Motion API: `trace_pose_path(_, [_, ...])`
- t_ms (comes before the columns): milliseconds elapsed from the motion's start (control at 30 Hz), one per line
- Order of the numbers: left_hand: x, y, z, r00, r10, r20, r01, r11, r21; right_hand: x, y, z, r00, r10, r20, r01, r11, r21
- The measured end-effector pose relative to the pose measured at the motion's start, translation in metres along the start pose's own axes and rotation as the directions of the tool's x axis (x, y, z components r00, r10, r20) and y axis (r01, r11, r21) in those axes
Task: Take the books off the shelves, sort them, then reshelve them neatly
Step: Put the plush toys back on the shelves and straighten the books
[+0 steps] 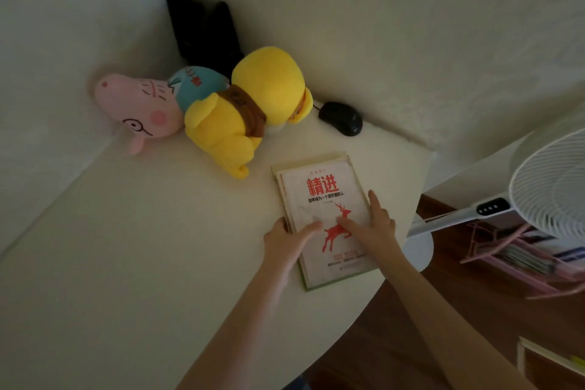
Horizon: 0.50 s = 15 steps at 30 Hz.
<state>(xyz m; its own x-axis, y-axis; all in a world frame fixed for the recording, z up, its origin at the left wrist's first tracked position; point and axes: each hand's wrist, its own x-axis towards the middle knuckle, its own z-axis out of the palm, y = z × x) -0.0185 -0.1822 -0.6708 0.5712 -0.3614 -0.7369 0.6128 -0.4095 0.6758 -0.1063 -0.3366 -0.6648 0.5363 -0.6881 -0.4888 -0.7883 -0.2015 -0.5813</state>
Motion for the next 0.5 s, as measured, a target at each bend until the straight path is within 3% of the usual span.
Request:
trace_pose_path(100, [0.0,-0.002,-0.005,1.0,0.006,-0.021,-0.007,0.999,-0.046,-0.006,0.008,0.005,0.999,0.009,0.031,-0.01,0.998,0.057])
trace_pose_path(267, [-0.018,-0.015,-0.007,0.987,0.047,-0.152,-0.059,0.996,-0.074,-0.022,0.028,0.012,0.989,0.04,0.145,-0.085,0.945,0.315])
trace_pose_path(500, [-0.057,-0.035,-0.041,0.964,0.267,0.011,-0.264,0.958,-0.109,-0.04,0.023,0.01,0.933,-0.091,0.348,-0.072,0.9,0.429])
